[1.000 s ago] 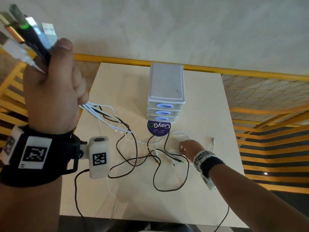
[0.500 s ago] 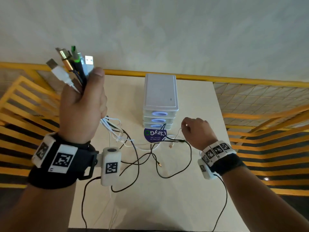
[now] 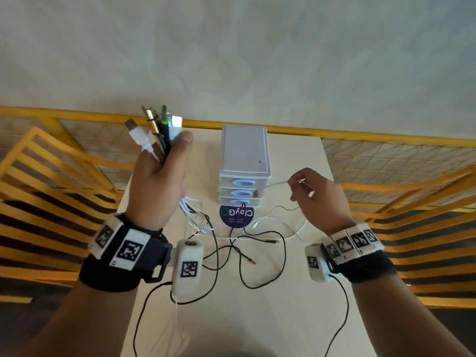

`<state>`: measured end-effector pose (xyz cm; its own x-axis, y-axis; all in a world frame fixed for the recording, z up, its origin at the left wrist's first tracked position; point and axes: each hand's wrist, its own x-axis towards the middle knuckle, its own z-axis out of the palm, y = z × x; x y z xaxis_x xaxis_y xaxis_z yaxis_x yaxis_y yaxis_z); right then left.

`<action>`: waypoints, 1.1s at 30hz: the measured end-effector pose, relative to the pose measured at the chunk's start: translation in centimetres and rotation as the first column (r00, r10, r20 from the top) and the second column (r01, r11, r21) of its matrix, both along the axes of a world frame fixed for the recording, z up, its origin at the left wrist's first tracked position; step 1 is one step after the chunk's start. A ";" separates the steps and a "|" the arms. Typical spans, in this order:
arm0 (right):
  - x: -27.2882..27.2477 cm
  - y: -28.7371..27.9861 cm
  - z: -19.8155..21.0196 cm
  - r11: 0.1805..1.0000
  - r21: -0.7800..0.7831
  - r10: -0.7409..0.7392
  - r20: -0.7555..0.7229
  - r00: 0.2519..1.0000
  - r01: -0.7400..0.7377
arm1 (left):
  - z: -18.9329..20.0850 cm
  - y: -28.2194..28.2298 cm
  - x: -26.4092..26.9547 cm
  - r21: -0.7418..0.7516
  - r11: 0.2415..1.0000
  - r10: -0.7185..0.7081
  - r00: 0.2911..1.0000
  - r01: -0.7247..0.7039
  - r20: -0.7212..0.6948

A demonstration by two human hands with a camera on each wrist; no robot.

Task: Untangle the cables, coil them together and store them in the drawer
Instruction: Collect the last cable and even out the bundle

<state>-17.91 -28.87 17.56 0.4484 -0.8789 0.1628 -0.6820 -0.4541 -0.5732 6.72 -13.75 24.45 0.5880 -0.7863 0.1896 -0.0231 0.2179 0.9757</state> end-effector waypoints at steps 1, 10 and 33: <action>0.1 0.6 1.0 0.998 0.057 -0.019 0.123 0.992 0.012 | -0.4 -0.2 -0.2 0.024 1.000 0.001 1.000 -0.001 -0.008; 4.5 7.1 6.6 0.956 0.266 -0.065 0.602 0.796 -0.123 | -1.9 -1.5 -4.7 0.139 0.988 -0.067 0.996 0.073 -0.051; 4.7 12.3 -2.3 0.815 0.336 0.287 0.475 0.832 -0.473 | -2.0 -2.4 -2.5 0.111 0.993 0.017 0.866 0.045 -0.499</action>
